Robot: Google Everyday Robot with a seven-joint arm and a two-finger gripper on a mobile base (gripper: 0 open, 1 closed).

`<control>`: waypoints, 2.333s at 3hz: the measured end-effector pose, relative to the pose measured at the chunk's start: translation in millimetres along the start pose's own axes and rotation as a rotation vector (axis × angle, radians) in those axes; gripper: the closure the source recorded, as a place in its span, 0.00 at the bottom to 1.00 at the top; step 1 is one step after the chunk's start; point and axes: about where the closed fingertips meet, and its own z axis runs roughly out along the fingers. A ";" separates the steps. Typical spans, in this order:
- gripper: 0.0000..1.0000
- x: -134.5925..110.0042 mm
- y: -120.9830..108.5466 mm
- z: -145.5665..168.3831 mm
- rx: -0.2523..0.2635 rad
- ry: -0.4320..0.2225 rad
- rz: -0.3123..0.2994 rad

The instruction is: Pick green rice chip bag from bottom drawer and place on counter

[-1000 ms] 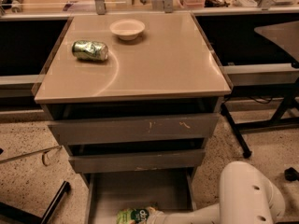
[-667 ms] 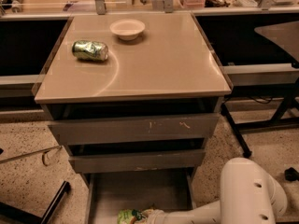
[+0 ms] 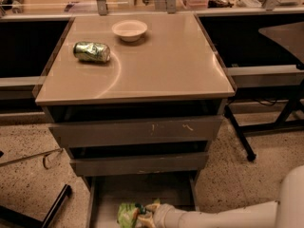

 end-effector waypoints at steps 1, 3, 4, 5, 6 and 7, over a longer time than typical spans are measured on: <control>1.00 -23.4 -7.7 -22.4 0.024 -0.014 -0.052; 1.00 -28.5 -7.7 -26.5 0.033 -0.013 -0.062; 1.00 -69.0 18.9 -41.0 0.044 -0.015 -0.116; 1.00 -98.6 74.4 -78.4 0.008 0.014 -0.106; 1.00 -127.7 109.1 -110.1 0.003 0.045 -0.118; 1.00 -151.7 97.6 -123.4 0.059 0.036 -0.140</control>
Offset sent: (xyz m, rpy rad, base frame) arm 0.0055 -0.0087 0.0314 -0.0179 -0.0517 0.0135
